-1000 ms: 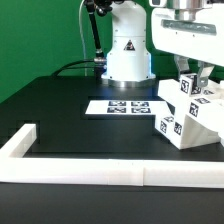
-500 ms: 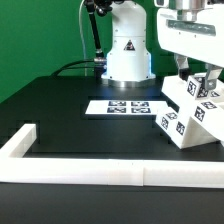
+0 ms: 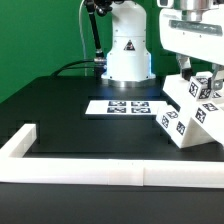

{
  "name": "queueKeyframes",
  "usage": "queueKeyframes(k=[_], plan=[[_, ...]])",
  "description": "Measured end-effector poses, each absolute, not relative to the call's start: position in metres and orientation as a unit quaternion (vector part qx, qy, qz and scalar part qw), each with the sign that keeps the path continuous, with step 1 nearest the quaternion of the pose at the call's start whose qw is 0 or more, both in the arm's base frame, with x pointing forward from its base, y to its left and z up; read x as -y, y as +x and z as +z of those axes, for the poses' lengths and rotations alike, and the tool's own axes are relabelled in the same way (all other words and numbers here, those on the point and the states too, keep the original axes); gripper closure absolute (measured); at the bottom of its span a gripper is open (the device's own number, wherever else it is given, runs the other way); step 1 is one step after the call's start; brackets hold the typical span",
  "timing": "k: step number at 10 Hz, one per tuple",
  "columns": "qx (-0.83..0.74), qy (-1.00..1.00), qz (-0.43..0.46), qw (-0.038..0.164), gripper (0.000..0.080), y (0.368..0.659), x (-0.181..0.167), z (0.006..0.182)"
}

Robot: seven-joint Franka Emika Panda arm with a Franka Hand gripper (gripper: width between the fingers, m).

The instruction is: Assemble chair

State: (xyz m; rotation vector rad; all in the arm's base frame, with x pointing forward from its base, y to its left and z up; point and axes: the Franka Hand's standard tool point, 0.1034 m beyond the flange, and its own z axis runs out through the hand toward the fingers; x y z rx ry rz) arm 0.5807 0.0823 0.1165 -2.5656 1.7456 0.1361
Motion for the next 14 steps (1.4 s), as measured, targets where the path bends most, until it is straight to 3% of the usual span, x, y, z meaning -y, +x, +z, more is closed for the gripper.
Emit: queueKeyframes(k=[14], plan=[[-0.559,-0.828,0.044,0.018,0.015,0.5804,-0.0841,0.1164]])
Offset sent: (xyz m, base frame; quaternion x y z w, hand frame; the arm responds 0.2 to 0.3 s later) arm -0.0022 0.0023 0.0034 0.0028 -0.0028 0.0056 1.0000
